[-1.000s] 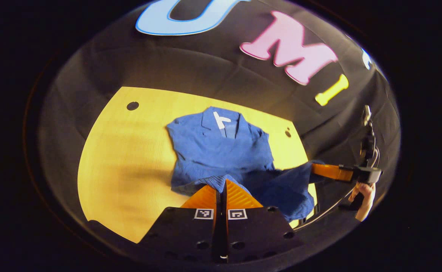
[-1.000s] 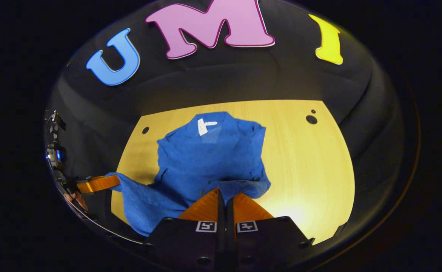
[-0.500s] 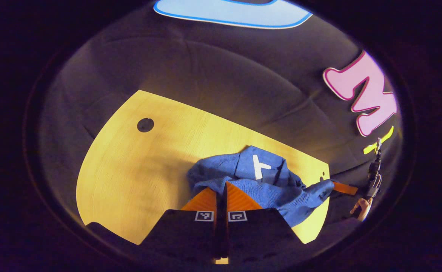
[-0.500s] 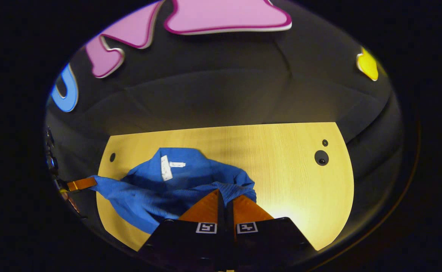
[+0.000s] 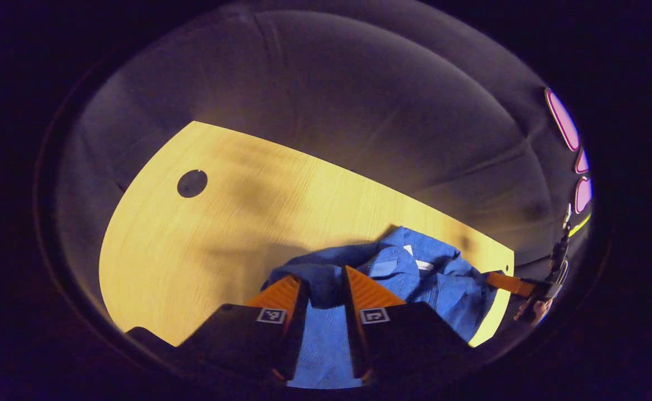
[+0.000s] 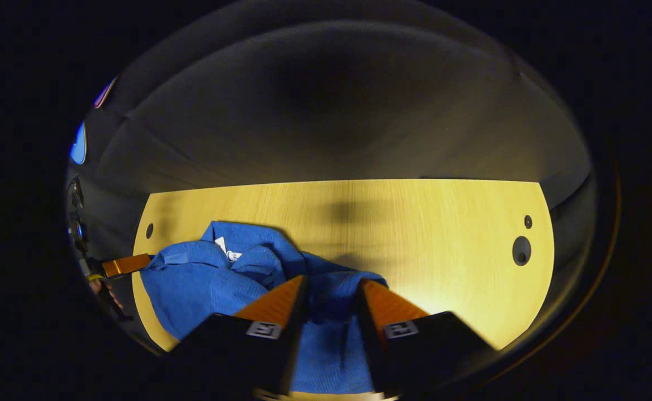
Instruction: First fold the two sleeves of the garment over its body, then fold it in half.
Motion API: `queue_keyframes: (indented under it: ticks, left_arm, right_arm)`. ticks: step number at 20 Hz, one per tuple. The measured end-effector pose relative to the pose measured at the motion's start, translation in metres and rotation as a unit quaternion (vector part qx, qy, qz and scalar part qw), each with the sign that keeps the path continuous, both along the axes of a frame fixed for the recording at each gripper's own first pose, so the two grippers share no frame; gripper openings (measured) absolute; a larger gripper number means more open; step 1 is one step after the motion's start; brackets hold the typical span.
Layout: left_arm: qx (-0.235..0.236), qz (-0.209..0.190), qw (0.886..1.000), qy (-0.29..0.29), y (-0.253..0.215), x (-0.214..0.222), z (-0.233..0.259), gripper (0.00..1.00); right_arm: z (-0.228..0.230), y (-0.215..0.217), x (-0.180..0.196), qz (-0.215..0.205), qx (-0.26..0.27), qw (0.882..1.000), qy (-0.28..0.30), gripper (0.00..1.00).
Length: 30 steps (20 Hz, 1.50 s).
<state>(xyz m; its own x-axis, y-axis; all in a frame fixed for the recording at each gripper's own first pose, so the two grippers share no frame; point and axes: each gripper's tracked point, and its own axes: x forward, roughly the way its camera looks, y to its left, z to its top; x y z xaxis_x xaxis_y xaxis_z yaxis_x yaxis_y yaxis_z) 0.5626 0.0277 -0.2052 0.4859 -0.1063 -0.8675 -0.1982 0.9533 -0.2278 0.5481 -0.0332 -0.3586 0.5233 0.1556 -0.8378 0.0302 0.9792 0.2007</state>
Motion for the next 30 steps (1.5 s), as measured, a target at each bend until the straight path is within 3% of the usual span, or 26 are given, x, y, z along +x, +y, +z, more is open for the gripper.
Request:
queue_keyframes:
  ticks: [1, 2, 3, 4, 7, 10, 15, 21, 24, 27, 30]
  left_arm:
    - [0.002, 0.014, 1.000, 0.003, 0.001, -0.002, -0.001, 0.47]
    - [0.007, 0.020, 1.000, -0.001, 0.001, -0.004, 0.001, 0.77]
    - [0.021, 0.022, 0.999, -0.012, 0.004, -0.004, 0.004, 0.83]
    - [0.041, 0.016, 0.999, -0.029, 0.006, -0.004, 0.013, 0.82]
    - [0.123, -0.029, 0.988, -0.085, -0.002, -0.017, 0.044, 0.85]
    - [0.184, -0.091, 0.960, -0.191, -0.037, -0.038, 0.093, 0.85]
    - [0.159, -0.117, 0.932, -0.304, -0.095, -0.128, 0.162, 0.85]
    - [0.206, -0.172, 0.889, -0.371, -0.121, -0.280, 0.218, 0.84]
    - [0.196, -0.176, 0.879, -0.397, -0.130, -0.346, 0.235, 0.85]
    - [0.174, -0.161, 0.868, -0.437, -0.131, -0.393, 0.255, 0.80]
    - [0.165, -0.162, 0.866, -0.444, -0.132, -0.423, 0.261, 0.80]
  right_arm:
    - [0.002, 0.001, 0.005, 0.005, -0.009, 1.000, -0.015, 0.68]
    - [0.007, 0.001, 0.003, 0.012, -0.018, 0.999, -0.024, 0.87]
    - [0.015, 0.005, 0.002, 0.019, -0.024, 0.999, -0.038, 0.89]
    - [0.023, 0.009, 0.003, 0.023, -0.030, 0.998, -0.060, 0.99]
    - [0.053, 0.019, -0.006, 0.021, -0.055, 0.990, -0.125, 1.00]
    - [0.088, 0.035, -0.045, 0.018, -0.064, 0.983, -0.172, 1.00]
    - [0.158, 0.043, -0.141, -0.016, -0.100, 0.966, -0.239, 1.00]
    - [0.210, 0.061, -0.294, -0.042, -0.095, 0.958, -0.269, 0.99]
    - [0.253, 0.070, -0.355, -0.052, -0.087, 0.945, -0.312, 0.99]
    - [0.295, 0.083, -0.407, -0.042, -0.082, 0.931, -0.354, 0.99]
    - [0.322, 0.098, -0.445, -0.032, -0.074, 0.920, -0.384, 0.98]
